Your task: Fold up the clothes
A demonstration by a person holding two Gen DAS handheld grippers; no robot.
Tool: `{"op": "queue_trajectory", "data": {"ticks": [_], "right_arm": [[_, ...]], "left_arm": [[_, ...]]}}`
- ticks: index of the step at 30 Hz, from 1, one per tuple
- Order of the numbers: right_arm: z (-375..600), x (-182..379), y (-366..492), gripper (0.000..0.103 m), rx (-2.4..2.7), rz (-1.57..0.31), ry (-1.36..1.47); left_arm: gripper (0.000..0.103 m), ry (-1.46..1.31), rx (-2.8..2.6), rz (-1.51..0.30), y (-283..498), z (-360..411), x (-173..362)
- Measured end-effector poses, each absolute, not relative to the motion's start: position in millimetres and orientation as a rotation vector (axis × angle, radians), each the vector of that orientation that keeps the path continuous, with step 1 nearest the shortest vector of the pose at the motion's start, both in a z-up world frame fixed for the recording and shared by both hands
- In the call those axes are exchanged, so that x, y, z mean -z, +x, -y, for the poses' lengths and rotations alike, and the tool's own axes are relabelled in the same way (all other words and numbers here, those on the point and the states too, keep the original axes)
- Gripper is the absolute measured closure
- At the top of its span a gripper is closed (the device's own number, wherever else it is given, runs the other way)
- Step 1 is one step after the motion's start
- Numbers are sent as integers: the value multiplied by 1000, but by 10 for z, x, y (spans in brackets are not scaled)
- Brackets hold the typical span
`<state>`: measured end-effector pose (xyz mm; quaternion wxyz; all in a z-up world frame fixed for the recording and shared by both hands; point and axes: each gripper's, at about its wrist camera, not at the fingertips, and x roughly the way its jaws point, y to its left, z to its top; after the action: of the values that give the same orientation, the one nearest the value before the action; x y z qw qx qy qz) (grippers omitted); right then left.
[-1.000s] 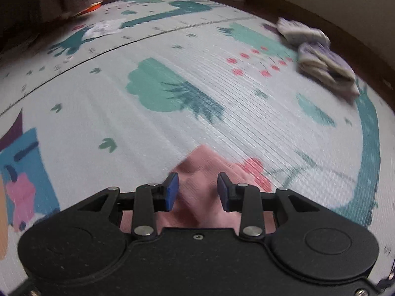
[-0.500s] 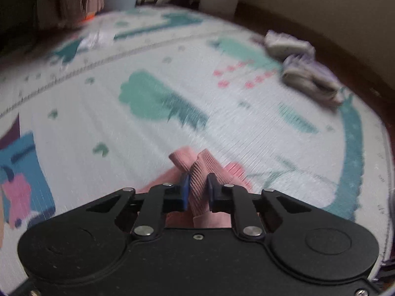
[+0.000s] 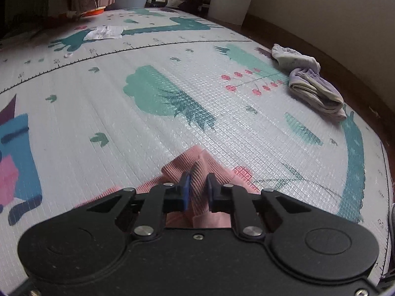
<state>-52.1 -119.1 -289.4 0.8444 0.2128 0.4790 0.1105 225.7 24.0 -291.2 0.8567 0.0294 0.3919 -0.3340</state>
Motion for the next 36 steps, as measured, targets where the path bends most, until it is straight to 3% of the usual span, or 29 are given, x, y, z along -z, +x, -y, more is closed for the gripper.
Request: {"op": "queue_trajectory", "data": {"ticks": [3, 6, 8, 13, 15, 19, 21, 23, 27, 32, 36], "right_arm": [[1137, 2850, -536, 69, -219, -1004, 392], [1088, 2743, -593, 63, -136, -977, 277], [1076, 2668, -673, 62, -127, -956, 224], [949, 2503, -708, 63, -202, -875, 130], [890, 2478, -604, 77, -245, -843, 114], [932, 2672, -281, 82, -270, -906, 195], [946, 2879, -230, 91, -285, -941, 159], [854, 2841, -293, 90, -338, -901, -7], [956, 2558, -351, 87, -380, -818, -49], [951, 2805, -353, 86, -400, -888, -82], [894, 2691, -411, 86, -391, -838, -102]], "left_arm": [[91, 95, 697, -831, 2260, -181, 2936], [70, 151, 644, -809, 2211, -152, 2914], [67, 121, 621, -774, 2173, -253, 2815], [68, 89, 701, -725, 1906, -420, 2610], [69, 142, 776, -751, 1796, -313, 2685], [69, 295, 831, -788, 1560, -105, 2979], [69, 345, 827, -789, 1443, -58, 3081], [69, 284, 815, -772, 1325, -166, 2941], [69, 129, 861, -717, 914, -506, 2660], [73, 253, 848, -807, 666, -345, 3065], [73, 184, 844, -776, 546, -415, 3019]]}}
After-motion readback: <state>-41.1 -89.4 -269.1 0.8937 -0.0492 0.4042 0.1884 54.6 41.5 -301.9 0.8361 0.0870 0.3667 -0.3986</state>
